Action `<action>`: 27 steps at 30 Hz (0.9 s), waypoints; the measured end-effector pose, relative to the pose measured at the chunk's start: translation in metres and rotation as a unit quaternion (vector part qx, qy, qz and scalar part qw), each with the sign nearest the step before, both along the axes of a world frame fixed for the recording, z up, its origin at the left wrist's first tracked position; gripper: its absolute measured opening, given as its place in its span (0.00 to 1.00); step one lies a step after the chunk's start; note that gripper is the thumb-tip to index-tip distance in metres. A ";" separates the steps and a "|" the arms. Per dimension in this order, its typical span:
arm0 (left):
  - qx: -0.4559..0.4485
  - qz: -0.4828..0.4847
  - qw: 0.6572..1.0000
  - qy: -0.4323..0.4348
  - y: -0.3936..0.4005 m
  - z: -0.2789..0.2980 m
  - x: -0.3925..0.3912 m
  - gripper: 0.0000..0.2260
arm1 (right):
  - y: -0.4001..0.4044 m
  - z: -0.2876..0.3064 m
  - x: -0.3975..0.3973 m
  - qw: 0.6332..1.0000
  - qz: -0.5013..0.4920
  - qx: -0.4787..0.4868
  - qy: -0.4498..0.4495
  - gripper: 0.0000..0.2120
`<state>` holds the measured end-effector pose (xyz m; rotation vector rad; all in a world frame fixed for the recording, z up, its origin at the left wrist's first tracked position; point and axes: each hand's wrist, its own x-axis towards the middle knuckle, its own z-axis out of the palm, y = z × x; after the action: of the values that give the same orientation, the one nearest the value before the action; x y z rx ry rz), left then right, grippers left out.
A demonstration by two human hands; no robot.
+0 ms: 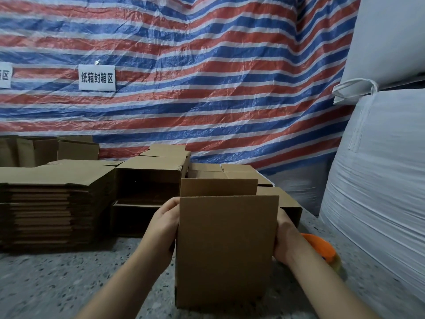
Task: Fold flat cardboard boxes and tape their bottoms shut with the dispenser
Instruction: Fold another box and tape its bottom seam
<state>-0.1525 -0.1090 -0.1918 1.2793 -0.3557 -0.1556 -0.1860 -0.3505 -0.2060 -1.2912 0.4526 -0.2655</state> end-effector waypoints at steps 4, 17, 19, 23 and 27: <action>0.012 0.001 1.000 -0.015 0.002 -0.002 0.002 0.05 | -0.002 0.005 -0.003 1.000 0.016 -0.015 -0.021 0.34; 0.120 -0.093 0.982 -0.109 0.016 -0.007 0.017 0.43 | 0.004 -0.002 -0.003 0.999 0.016 0.001 -0.052 0.34; 0.126 -0.077 0.982 -0.118 0.014 -0.006 0.018 0.40 | 0.003 -0.003 -0.003 0.997 0.029 0.004 -0.066 0.32; 0.094 -0.014 0.990 -0.108 0.011 -0.010 0.014 0.12 | 0.006 -0.001 -0.006 0.991 0.068 0.002 -0.117 0.26; 0.087 0.007 0.993 -0.079 0.003 -0.012 0.014 0.11 | 0.007 -0.004 -0.008 0.986 0.078 0.017 -0.146 0.22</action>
<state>-0.1387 -0.1059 -0.2036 1.4698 -0.4774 -0.0746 -0.1943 -0.3432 -0.2101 -1.2228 0.1053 -0.3078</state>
